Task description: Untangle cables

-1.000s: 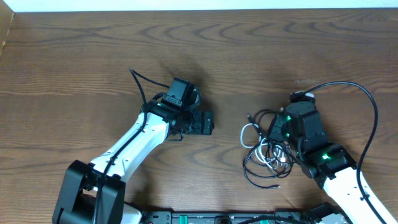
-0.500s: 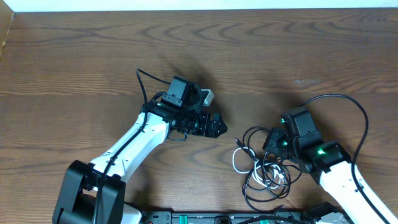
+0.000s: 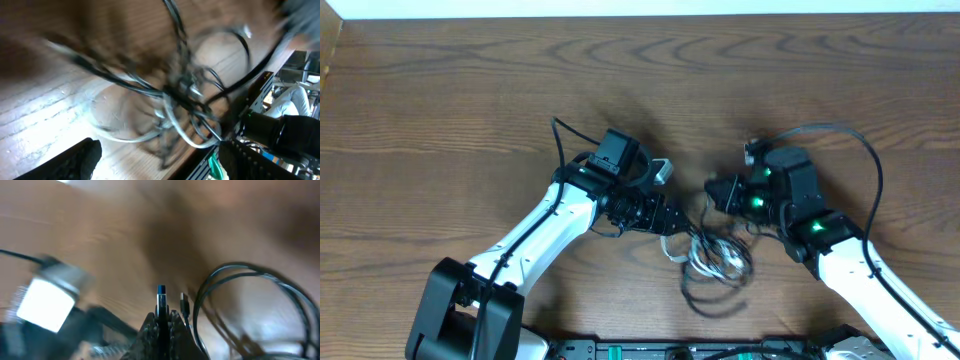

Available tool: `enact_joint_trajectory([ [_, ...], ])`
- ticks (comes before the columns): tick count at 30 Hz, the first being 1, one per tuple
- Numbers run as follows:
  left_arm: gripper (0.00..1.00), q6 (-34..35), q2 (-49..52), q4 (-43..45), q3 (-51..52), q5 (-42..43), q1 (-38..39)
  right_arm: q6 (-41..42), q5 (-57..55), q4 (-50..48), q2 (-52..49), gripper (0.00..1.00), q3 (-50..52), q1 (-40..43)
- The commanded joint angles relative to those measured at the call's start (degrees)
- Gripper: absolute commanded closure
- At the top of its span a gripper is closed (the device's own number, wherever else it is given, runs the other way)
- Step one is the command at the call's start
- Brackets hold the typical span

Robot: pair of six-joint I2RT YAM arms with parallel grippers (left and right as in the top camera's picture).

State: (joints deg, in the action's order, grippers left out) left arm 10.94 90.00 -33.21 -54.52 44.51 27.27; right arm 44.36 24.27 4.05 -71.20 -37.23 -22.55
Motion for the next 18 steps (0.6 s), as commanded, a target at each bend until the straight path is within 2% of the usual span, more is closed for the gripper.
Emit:
enact_joint_trajectory([
  [1,0.20,-5.1,0.7,-1.5,-0.9,4.9,-0.1,-1.4,-1.8,-4.7,0.0,0.99,-0.2,0.0],
  [6,0.20,-8.9,0.7,-4.8,-0.8,4.8,-0.1,-1.9,-11.0,-6.4,0.0,0.99,-0.2,0.0],
  [9,0.20,-8.8,0.7,-5.7,-0.6,2.0,0.0,-3.2,-13.3,-6.4,0.0,0.99,-0.2,0.0],
  [14,0.21,-8.0,0.7,-2.3,1.1,-0.7,0.1,-3.3,-13.2,-6.3,0.0,0.99,-0.2,0.0],
  [18,0.23,-3.1,0.7,3.4,4.0,-0.6,0.6,-3.3,-13.4,-5.9,0.0,0.99,-0.2,0.0],
])
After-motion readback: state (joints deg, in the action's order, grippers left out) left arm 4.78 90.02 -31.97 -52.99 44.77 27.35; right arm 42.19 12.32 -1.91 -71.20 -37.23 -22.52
